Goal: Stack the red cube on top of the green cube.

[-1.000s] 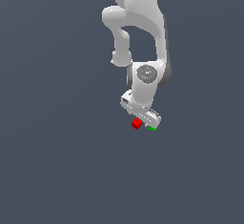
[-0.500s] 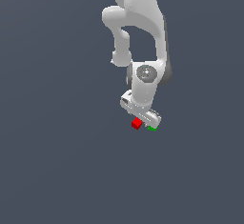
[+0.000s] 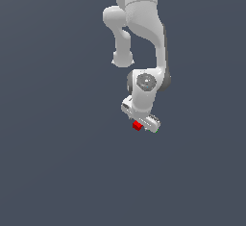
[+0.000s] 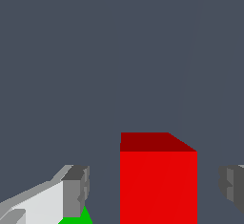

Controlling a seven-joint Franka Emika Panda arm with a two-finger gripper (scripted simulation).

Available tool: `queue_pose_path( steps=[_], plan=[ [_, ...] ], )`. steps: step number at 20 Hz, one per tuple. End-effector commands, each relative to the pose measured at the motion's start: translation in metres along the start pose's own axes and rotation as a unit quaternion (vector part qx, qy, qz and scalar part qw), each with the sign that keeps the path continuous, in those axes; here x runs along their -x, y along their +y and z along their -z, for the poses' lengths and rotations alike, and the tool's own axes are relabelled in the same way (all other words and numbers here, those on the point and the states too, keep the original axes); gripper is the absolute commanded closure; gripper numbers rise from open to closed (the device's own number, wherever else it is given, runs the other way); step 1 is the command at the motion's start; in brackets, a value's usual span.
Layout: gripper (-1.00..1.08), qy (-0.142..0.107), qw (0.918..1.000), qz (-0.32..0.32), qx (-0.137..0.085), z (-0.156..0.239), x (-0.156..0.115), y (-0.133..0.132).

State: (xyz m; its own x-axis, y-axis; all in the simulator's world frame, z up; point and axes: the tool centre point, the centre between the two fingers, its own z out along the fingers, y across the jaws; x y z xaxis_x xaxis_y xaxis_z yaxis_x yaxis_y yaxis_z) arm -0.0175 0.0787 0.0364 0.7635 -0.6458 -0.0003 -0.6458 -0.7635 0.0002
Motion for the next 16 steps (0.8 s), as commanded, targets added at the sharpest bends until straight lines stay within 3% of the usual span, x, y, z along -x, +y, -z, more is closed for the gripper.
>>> queue_pose_path(
  steps=[1, 6, 7, 16],
  plan=[
    [-0.92, 0.0, 1.0, 0.0, 0.0, -0.0101, -0.0001, 0.0003],
    [-0.92, 0.0, 1.0, 0.0, 0.0, -0.0164, -0.0007, -0.0006],
    [1.08, 0.0, 1.0, 0.0, 0.0, -0.0164, -0.0007, -0.0006],
    [1.08, 0.0, 1.0, 0.0, 0.0, -0.0164, -0.0007, -0.0006]
  ],
)
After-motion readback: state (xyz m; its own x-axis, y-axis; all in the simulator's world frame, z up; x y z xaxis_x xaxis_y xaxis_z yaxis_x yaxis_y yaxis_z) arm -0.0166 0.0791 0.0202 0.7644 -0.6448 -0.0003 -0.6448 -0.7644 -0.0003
